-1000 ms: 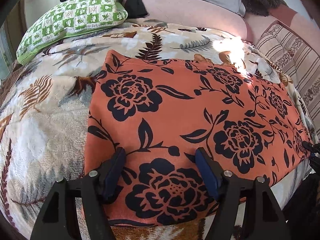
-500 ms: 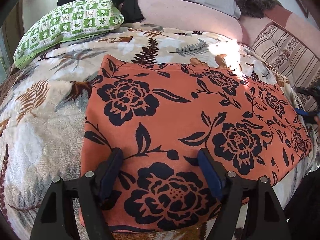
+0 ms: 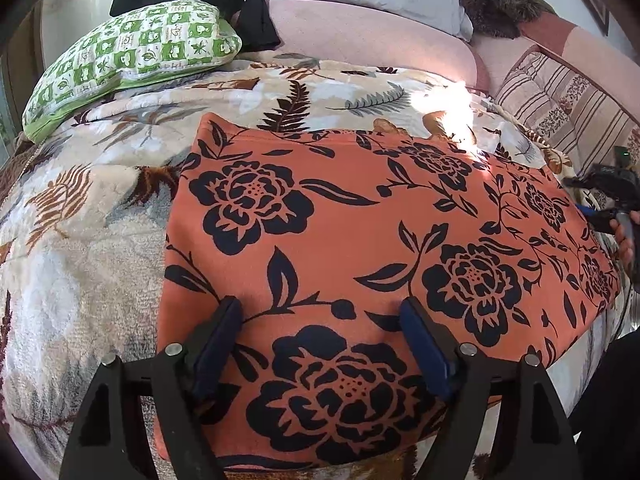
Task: Fold small clothes
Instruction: 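Press the folded orange shirt flat with both grippers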
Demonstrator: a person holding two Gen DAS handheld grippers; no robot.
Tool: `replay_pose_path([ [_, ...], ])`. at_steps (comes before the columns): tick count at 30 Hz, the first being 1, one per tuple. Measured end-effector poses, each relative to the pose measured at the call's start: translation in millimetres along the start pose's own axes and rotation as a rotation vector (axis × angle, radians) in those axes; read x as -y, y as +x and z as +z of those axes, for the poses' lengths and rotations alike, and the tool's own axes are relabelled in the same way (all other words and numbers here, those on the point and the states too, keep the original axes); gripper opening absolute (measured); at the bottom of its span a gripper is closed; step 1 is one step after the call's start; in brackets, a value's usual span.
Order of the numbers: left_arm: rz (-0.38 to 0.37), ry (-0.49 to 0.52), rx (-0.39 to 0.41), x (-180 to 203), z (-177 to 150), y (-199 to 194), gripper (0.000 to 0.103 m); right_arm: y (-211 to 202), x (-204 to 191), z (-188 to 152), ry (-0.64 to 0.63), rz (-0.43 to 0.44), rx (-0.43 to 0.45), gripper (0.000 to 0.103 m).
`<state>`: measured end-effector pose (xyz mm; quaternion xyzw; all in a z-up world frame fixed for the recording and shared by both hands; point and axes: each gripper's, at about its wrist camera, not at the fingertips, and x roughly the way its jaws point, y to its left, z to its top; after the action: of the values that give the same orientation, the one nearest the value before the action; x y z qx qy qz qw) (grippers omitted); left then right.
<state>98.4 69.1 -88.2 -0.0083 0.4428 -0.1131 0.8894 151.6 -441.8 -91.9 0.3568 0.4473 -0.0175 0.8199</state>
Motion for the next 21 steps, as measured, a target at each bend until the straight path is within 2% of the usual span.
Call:
replay_pose_path([
  [1, 0.000, 0.000, 0.001, -0.1, -0.2, 0.0, 0.081, -16.9, -4.7, -6.5, -0.014, -0.027, 0.046, 0.070],
  [2, 0.001, 0.000, 0.002, -0.1, -0.6, -0.2, 0.081, -31.8, -9.7, -14.1, -0.027, -0.020, 0.079, 0.074],
  [4, 0.004, -0.002, 0.003, 0.1, -0.9, -0.9, 0.081, -55.7, -21.1, -32.6, -0.052, 0.063, 0.081, 0.074],
  [6, 0.007, -0.001, -0.002, 1.0, -0.7, -1.3, 0.081, -71.5, -29.6, -57.5, -0.065, 0.149, 0.052, 0.074],
  [8, 0.014, -0.017, -0.017, 1.2, 1.4, -2.6, 0.081, -71.7, -35.7, -84.7, -0.077, 0.258, -0.009, 0.075],
  [9, 0.021, -0.030, -0.028, 1.9, 3.3, -3.7, 0.081, -65.3, -32.1, -97.4, -0.063, 0.277, -0.037, 0.078],
  [10, 0.029, -0.041, -0.039, 3.0, 4.9, -5.6, 0.081, -53.9, -27.6, -106.8, -0.057, 0.254, -0.072, 0.080],
  [12, 0.047, -0.061, -0.048, 5.4, 7.7, -14.5, 0.081, -27.3, -7.7, -118.8, -0.021, 0.121, -0.130, 0.078],
  [14, 0.088, -0.076, -0.038, 5.2, 7.5, -26.0, 0.081, -38.6, -5.4, -122.8, 0.016, 0.174, -0.081, 0.077],
  [17, 0.120, -0.099, -0.047, 4.9, 5.4, -32.8, 0.081, -61.8, -27.2, -129.4, -0.057, 0.238, -0.032, 0.078],
  [19, 0.134, -0.116, -0.060, 3.7, 2.4, -31.9, 0.081, -62.5, -30.7, -137.1, -0.092, 0.247, -0.024, 0.079],
  [21, 0.142, -0.128, -0.076, 1.9, -1.1, -29.7, 0.081, -48.2, -15.1, -140.8, -0.042, 0.199, -0.053, 0.079],
])
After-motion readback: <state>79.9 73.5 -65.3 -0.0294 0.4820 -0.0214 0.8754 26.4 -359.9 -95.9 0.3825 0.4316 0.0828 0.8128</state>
